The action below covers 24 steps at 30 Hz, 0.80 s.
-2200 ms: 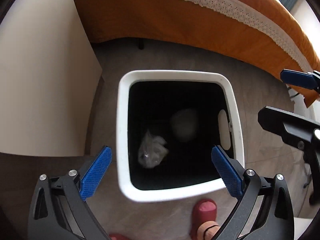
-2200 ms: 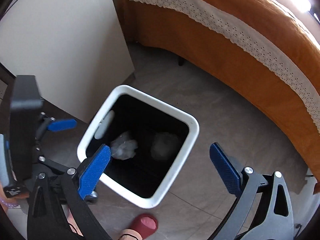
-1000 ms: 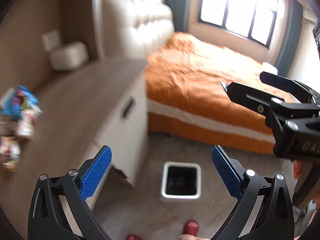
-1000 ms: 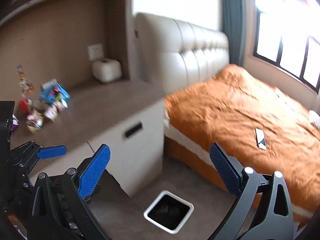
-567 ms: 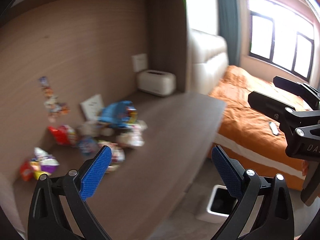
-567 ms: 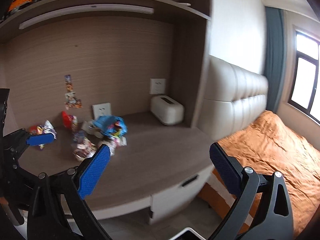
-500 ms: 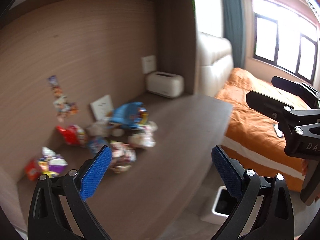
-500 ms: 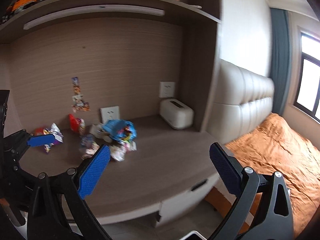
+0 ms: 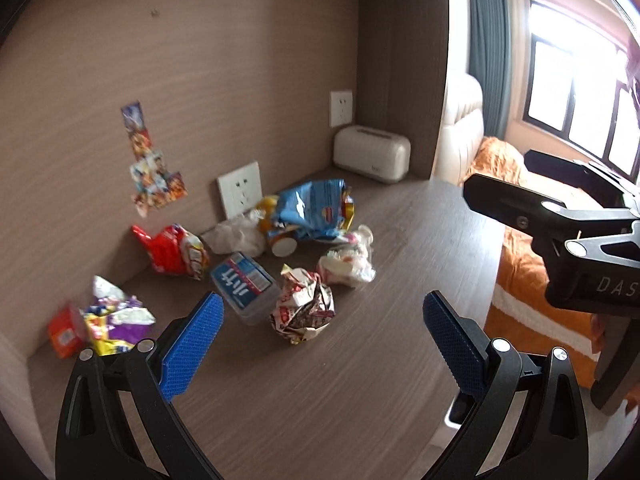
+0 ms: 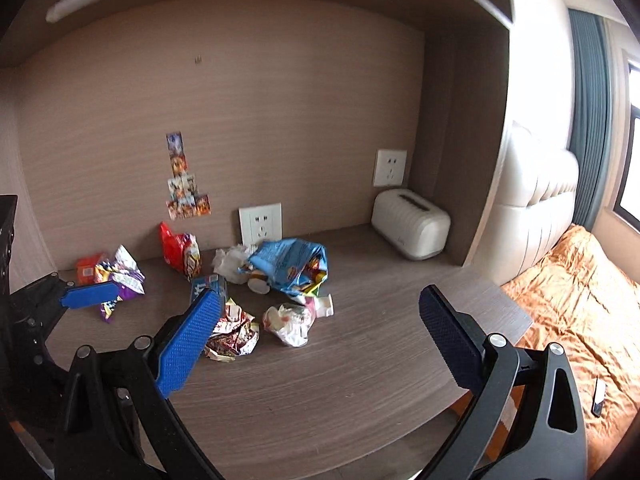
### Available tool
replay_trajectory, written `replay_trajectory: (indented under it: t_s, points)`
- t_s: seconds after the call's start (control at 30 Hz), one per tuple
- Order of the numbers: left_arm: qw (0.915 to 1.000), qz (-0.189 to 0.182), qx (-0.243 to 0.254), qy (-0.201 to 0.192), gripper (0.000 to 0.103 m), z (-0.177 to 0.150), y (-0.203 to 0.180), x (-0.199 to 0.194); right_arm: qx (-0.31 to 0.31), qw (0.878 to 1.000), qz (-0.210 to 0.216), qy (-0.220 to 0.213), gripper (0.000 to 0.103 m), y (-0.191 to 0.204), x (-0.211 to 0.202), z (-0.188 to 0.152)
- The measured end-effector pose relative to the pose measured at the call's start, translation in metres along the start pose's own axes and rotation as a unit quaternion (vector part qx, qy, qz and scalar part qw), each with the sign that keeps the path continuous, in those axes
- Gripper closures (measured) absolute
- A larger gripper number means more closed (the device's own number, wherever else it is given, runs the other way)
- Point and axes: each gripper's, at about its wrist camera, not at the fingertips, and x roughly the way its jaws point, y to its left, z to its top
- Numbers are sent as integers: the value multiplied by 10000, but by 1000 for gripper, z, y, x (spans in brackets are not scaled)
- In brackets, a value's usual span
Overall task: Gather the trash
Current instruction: 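Move both empty tools back toward the desk, then grasp the crumpled red-white wrapper with the left tool while the right tool grasps a white bag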
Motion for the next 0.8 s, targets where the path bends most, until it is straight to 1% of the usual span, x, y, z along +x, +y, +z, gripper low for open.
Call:
replay_trajectory:
  t_s: [0.13,0.3,0.37,0.47,0.5,0.6,0.63,0.67,0.73,0.77,0.8]
  points:
    - [9998,-61,29,193,5,-5,11,32,47,9998,5,216,4,3,28,-8]
    - [9995,-131,-13,286,5,-9,24,64,116,9989,42,448,4,5,67,-21]
    - [9988,-253,20,423,5,-12,25,80,115,9985,36,542,4,6,83,-26]
    - [9980,-311,142,536,5,-17,23,98,145,9971,36,749,4,5,107,-32]
    - [9978,-335,152,559,5,-18,23,101,165,9960,53,879,4,5,118,-35]
    - [9966,-413,172,699,7,-21,26,117,266,9930,159,1139,4,3,140,-42]
    - [9962,-422,177,743,10,-21,27,120,295,9923,180,1187,4,3,144,-43]
    - [9955,-446,168,814,17,-21,29,125,326,9918,196,1222,4,3,149,-44]
    - [9949,-435,125,904,21,-22,33,134,361,9910,229,1270,4,3,156,-45]
    - [9942,-467,108,963,26,-22,35,138,363,9907,208,1293,4,4,160,-46]
    - [9937,-499,90,998,28,-22,36,141,353,9902,191,1336,7,4,164,-47]
